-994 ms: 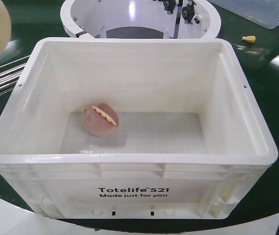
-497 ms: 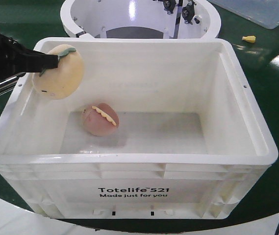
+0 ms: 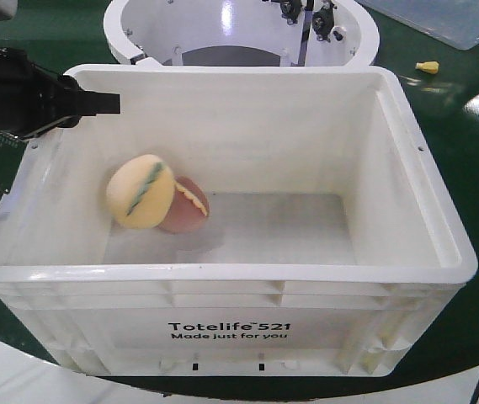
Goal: Place moving items into box and shelve
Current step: 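Lower the yellow striped ball into the tote with the left gripper and release, then grasp the tote's opposite side rims with the left and right grippers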
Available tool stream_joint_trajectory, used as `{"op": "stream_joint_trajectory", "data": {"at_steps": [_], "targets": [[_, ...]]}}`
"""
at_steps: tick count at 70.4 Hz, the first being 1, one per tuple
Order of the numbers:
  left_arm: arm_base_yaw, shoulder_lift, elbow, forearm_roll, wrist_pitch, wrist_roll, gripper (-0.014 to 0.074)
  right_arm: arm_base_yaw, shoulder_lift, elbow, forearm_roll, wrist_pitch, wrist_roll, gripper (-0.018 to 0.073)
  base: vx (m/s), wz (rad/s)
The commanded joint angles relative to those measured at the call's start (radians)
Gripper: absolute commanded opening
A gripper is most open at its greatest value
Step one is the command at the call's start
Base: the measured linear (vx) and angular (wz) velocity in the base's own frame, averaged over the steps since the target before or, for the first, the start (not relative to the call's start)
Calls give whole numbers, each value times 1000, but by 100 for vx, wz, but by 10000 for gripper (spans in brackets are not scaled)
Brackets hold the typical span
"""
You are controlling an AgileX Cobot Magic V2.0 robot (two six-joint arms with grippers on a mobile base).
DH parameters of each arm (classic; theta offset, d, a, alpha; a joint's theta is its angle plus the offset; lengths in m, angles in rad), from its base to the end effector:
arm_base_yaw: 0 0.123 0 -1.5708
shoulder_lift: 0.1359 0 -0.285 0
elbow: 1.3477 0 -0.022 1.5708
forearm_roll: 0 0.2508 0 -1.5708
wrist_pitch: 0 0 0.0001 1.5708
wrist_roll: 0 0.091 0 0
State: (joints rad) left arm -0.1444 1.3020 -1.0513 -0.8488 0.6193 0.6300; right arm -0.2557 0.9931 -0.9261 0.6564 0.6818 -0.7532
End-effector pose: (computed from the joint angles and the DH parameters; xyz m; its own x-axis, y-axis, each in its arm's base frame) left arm 0.2720 -0.0797 0.3398 -0.6143 -0.0162 -0.7889 0.4159 0.8430 -0.3412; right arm 0.2023 -0.0167 0.3636 -0.4774 -0.0780 -0.8752 -0.1893 0.9818 0.0158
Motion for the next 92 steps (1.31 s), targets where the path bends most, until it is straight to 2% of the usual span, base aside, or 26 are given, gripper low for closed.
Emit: {"op": "stream_joint_trajectory", "data": {"at_steps": [1,9,17,23,28,39,45,50,58,70,79,92], "targets": [[-9,-30,-35,-53,-63,-6,628,-2,-9,-32,44,-50,-1,564,0,0],[-9,-54,-35,-52,-84,-6,670,-2,-9,-32,108,-58,-2,564,0,0],[-9,-105,-35,-38,-108,-14,645,-2,-9,-32,194,-24,-19,564,0,0],[-9,-155,-35,24,-123,-69,605,-2,-9,-32,237,9,-24,564,0,0],[-9,-190,-35,108,-117,-153,575,-2,-9,-32,255,44,-24,564,0,0],[-9,-234,-35,398,-62,-408,558,4,-8,-32,271,119,-56,564,0,0],[-9,-231,-35,495,11,-512,558,61,10,-32,265,117,-66,564,0,0],[-9,-221,-35,502,71,-537,558,135,43,-32,239,88,-52,564,0,0],[-9,-202,-35,461,130,-535,558,230,93,-32,167,-14,22,564,0,0],[-9,-162,-35,447,205,-534,554,326,179,-32,135,-14,67,564,0,0],[-9,-129,-35,445,222,-534,554,350,212,-32,56,-65,154,552,0,0],[-9,-89,-35,445,234,-534,554,350,209,-32,-87,29,315,502,0,0]]}}
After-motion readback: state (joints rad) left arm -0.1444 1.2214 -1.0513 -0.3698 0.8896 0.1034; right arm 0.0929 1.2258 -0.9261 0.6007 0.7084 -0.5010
